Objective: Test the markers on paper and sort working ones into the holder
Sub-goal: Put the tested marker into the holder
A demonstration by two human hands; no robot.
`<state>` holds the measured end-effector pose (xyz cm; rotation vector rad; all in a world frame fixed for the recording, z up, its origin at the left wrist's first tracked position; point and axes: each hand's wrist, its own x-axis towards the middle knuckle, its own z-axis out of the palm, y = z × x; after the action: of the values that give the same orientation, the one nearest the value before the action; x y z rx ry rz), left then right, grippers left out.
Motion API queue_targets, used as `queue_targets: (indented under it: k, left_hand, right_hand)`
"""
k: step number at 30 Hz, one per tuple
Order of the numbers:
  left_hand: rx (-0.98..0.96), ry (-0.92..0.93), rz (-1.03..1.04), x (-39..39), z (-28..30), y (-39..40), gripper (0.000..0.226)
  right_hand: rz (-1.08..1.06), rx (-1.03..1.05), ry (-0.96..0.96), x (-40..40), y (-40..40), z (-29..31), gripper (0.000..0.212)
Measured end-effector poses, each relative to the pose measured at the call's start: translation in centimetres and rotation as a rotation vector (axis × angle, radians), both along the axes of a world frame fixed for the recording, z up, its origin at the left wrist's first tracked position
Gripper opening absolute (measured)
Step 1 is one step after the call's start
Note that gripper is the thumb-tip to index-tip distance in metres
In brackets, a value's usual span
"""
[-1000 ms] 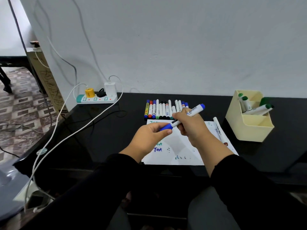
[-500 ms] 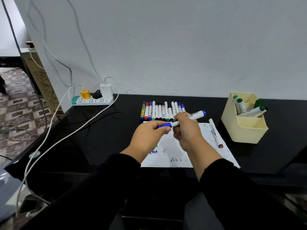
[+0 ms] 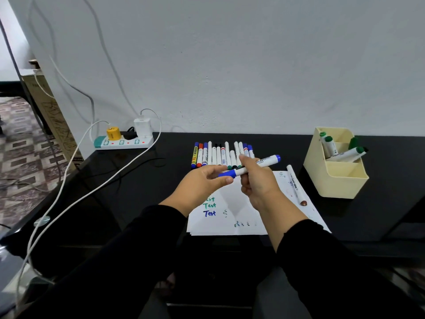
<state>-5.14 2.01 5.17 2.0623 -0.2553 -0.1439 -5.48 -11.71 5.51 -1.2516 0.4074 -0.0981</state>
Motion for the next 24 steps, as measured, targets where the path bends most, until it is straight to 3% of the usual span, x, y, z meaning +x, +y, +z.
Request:
queue_targets:
  k: [3, 7, 9, 13, 15, 18, 24]
  left_hand:
    - [0.157, -0.041, 0.107, 1.7, -2.0, 0.9, 0.063]
    - [0.637, 0.034, 0.236, 3.2, -5.7, 2.3, 0.073]
    - [0.741, 0.07, 0.258, 3.2, -7.3, 2.6, 0.073]
    - [0.822, 0.04, 0.222, 2.8, -8.3, 2.6, 0.067]
    - [0.841, 0.032, 0.212, 2.8, -8.3, 2.5, 0.065]
    - [0.85, 0.02, 0.206, 2.6, -8.2, 2.5, 0.063]
    - [0.869, 0.026, 0.208, 2.6, -8.2, 2.4, 0.063]
  right_hand:
    - [-0.118, -0.023, 0.009, 0.7, -1.4, 0.6, 0.027]
    - [-0.268, -0.118, -0.05, 1.4, -3.7, 1.0, 0.014]
    - [-0.351, -0.198, -0.109, 2.0, -4.7, 0.7, 0.011]
    - [-0.607, -0.477, -0.237, 3.0, -7.1, -0.4, 0.032]
    - [-0.708, -0.634, -0.215, 3.2, -8.2, -0.7, 0.04]
    - [-0.771, -0.708, -0.099, 3.3, -9.5, -0.7, 0.053]
    - [-0.774, -0.712, 0.069, 3.8, -11.2, -0.2, 0.038]
